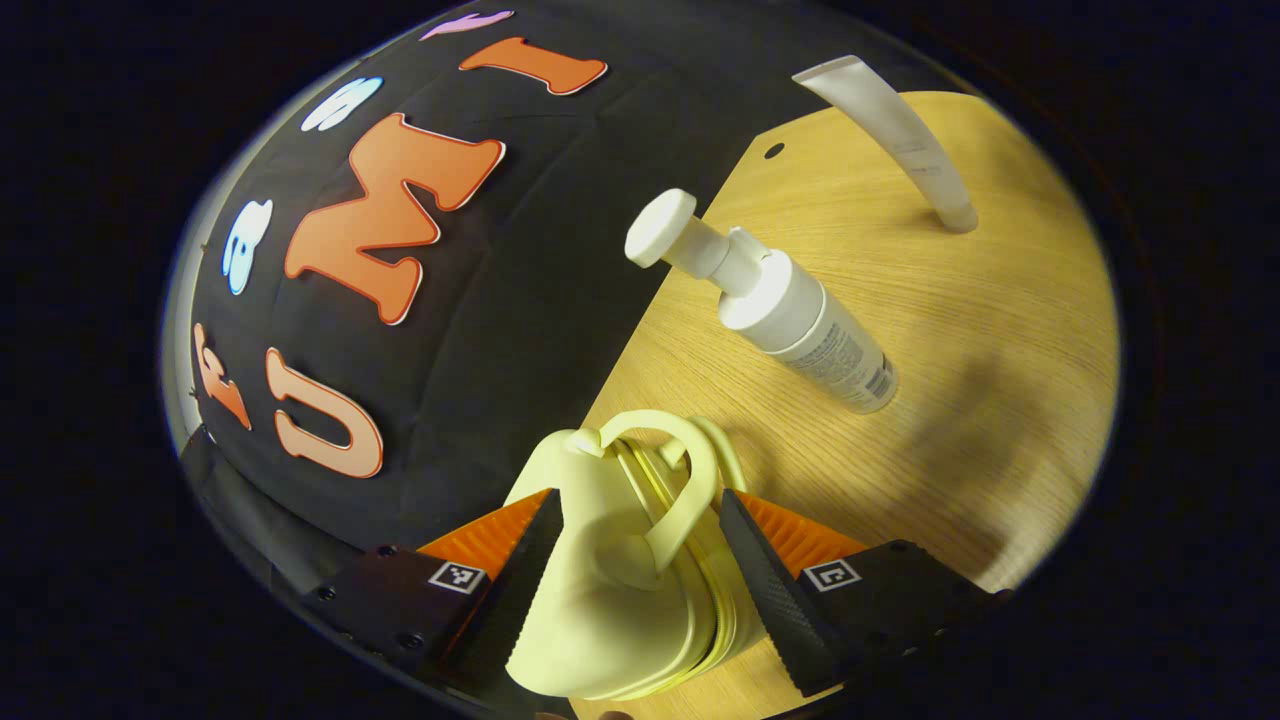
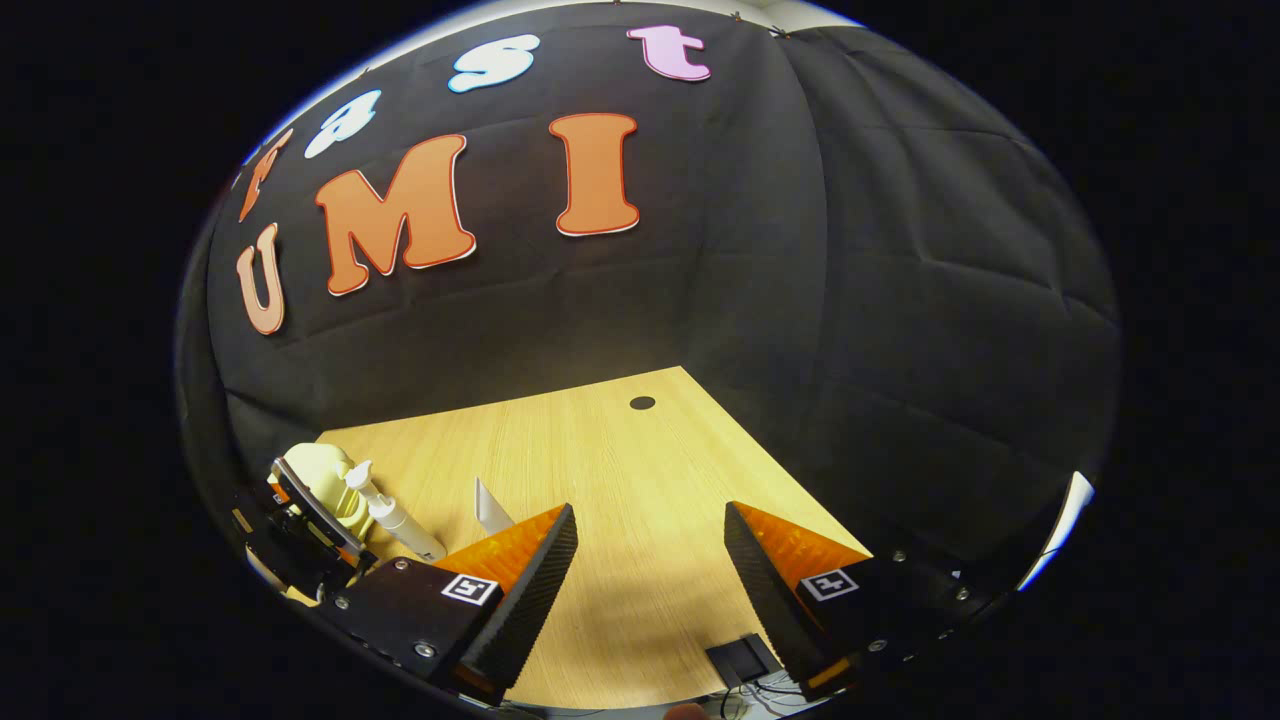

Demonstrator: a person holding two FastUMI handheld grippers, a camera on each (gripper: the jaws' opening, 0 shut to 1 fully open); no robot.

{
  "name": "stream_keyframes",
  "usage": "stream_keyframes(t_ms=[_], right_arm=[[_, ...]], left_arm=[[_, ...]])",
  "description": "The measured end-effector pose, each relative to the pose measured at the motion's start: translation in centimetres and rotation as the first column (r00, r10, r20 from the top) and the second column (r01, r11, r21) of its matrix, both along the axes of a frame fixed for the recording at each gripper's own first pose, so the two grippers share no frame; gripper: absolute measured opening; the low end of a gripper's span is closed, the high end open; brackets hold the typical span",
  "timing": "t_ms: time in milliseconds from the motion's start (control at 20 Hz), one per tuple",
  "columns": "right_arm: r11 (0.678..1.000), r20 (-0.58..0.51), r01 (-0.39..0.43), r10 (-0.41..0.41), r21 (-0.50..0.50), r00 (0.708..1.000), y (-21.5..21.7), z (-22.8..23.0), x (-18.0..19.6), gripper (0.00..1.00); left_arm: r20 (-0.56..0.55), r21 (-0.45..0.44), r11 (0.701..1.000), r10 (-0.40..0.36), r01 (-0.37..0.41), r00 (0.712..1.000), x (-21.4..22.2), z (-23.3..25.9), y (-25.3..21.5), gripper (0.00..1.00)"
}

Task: First open the suitcase, pack the skin care products into it, and then close the suitcase.

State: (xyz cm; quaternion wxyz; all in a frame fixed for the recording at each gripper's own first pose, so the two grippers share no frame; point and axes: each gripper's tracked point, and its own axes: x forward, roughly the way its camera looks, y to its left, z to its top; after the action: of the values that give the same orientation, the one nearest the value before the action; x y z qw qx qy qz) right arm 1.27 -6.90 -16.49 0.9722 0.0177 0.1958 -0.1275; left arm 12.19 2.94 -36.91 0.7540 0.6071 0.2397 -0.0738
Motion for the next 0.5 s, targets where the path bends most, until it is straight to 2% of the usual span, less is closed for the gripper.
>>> stream_keyframes(t_ms=[300, 500], right_arm=[[1.000, -0.017, 0.006, -0.006, -0.001, 1.000, 0.2, -0.4, 0.1, 0.95], [1.000, -0.032, 0.006, -0.006, 0.011, 0.999, 0.7, -0.9, 0.0, 0.95]], left_arm=[[0.004, 0.051, 0.999, 0.011, -0.011, 1.000, 1.8, 0.1, 0.9, 0.98], [-0.035, 0.040, 0.999, 0.012, -0.010, 0.999, 1.8, -0.6, 1.0, 0.71]])
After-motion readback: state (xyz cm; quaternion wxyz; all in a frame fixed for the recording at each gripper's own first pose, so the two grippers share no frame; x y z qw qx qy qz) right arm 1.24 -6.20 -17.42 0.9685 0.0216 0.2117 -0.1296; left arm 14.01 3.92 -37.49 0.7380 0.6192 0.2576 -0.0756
